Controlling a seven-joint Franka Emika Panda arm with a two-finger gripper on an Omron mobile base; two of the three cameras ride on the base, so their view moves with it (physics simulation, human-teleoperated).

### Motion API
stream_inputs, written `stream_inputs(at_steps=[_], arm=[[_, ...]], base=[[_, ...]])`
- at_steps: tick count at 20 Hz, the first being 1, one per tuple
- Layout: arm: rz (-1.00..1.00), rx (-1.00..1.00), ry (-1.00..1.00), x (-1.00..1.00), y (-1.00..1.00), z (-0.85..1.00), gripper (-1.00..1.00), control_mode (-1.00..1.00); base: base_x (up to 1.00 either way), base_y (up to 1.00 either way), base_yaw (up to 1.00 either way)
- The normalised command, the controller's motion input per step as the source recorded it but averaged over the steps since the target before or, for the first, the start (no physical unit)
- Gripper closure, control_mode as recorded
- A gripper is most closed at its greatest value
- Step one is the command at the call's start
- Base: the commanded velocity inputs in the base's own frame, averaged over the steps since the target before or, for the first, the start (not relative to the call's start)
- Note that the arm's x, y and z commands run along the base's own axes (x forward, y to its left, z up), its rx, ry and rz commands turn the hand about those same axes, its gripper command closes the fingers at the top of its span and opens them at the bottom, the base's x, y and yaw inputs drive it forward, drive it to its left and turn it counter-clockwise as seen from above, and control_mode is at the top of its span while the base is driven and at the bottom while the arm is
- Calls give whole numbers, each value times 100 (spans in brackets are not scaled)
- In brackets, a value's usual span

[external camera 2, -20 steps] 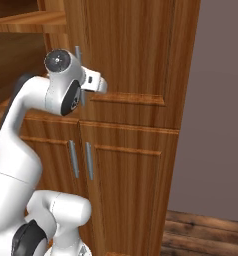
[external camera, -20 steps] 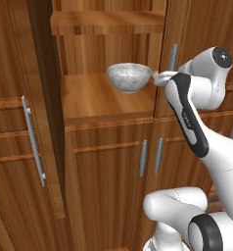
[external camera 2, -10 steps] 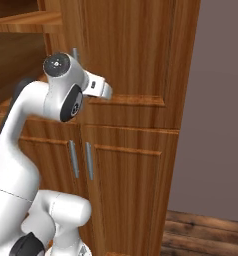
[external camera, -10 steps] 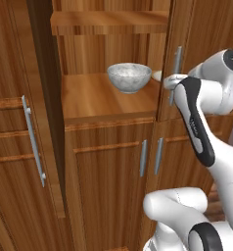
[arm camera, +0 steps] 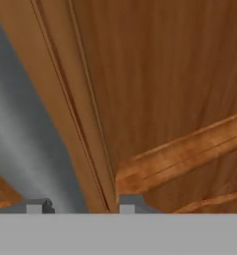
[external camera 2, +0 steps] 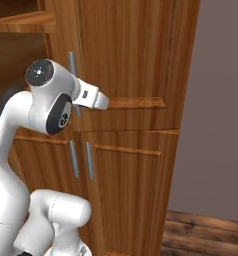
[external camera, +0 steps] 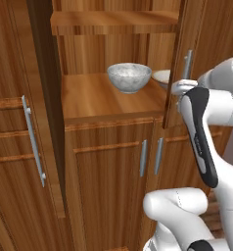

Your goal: Move the bowls from the cabinet to the plates on the dining table.

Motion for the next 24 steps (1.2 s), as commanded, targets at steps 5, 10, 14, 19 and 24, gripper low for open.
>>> stream_inputs(at_steps=[5, 10, 14, 19, 24], arm=[[-11, 2, -1, -42, -73, 0, 100, -100], [-10, 3, -2, -42, -72, 0, 100, -100], [-5, 3, -3, -45, -54, 0, 100, -100], [0, 1, -4, -88, 12, 14, 100, -100], [0, -1, 0, -86, 47, 19, 100, -100]], base=[[0, 0, 0], [0, 0, 0], [0, 0, 0], [0, 0, 0], [0, 0, 0]])
